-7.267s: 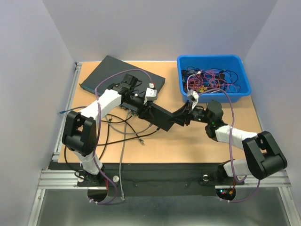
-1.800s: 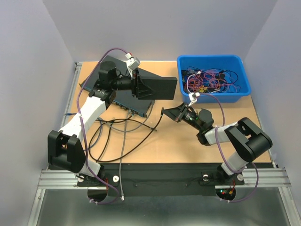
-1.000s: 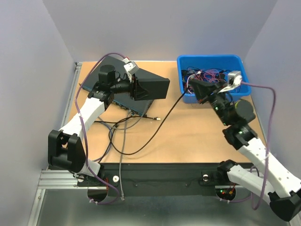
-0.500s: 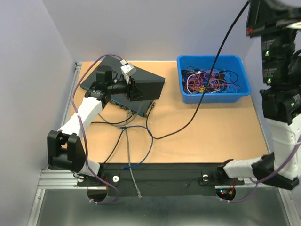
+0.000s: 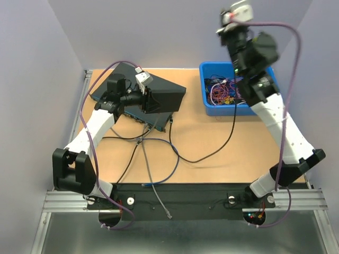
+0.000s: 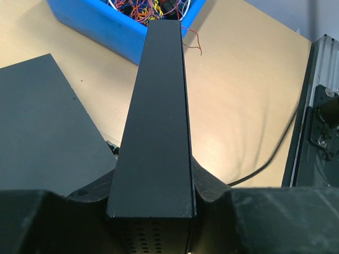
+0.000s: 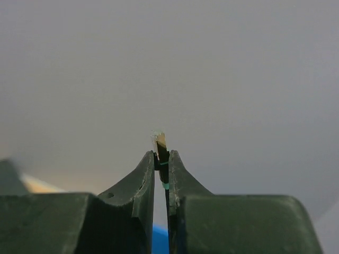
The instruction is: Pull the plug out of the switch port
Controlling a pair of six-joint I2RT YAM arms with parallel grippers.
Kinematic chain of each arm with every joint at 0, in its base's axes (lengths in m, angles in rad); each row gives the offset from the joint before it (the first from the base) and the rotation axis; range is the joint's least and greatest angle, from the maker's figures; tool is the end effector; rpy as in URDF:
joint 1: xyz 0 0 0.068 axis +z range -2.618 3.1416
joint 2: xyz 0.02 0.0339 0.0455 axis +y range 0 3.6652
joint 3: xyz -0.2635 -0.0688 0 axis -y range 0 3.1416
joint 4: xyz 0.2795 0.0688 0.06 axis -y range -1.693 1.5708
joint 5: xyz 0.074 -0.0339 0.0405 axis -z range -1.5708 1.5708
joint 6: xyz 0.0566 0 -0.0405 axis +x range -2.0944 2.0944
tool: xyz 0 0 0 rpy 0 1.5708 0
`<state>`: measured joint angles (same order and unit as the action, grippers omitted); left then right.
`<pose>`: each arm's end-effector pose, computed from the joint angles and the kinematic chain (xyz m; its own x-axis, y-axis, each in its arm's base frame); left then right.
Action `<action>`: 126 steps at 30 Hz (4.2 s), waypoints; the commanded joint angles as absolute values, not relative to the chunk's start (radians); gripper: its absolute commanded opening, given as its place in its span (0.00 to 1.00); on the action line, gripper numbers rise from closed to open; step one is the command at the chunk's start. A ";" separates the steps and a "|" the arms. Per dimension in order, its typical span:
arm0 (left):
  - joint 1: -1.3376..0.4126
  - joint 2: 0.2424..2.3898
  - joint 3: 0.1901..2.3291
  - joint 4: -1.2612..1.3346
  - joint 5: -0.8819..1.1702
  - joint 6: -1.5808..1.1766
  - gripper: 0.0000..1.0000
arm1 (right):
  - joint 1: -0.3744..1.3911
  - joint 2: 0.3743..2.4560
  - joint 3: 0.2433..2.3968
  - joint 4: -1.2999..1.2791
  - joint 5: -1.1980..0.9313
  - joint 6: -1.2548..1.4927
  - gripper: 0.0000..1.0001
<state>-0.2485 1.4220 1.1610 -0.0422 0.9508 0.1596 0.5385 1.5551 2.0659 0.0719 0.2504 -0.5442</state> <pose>0.3458 -0.1353 0.3280 -0.1434 0.1316 -0.9809 0.9304 0.3557 -0.0882 0.2973 0.1613 0.6368 0.5694 -0.2441 -0.7850 -0.0285 0.9484 -0.3156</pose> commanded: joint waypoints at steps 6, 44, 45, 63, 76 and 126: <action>-0.245 1.351 1.204 0.075 1.002 0.141 0.00 | 0.543 1.293 1.318 0.035 0.017 -0.138 0.00; -0.216 1.457 1.408 0.109 0.878 0.112 0.00 | 0.557 1.612 2.595 0.032 -0.715 0.651 0.00; -0.213 1.469 1.416 0.107 0.865 0.120 0.00 | 0.558 1.600 2.640 0.041 -0.663 0.590 0.01; -0.029 1.575 1.466 0.181 0.505 0.219 0.00 | 0.558 1.370 2.513 0.420 -0.009 0.014 0.00; -0.009 1.533 1.471 0.160 0.675 0.184 0.00 | 0.557 1.403 2.419 0.423 0.005 -0.161 0.00; -0.126 1.439 1.295 0.031 0.801 0.250 0.00 | 0.563 1.373 1.052 -0.047 -0.233 0.187 0.00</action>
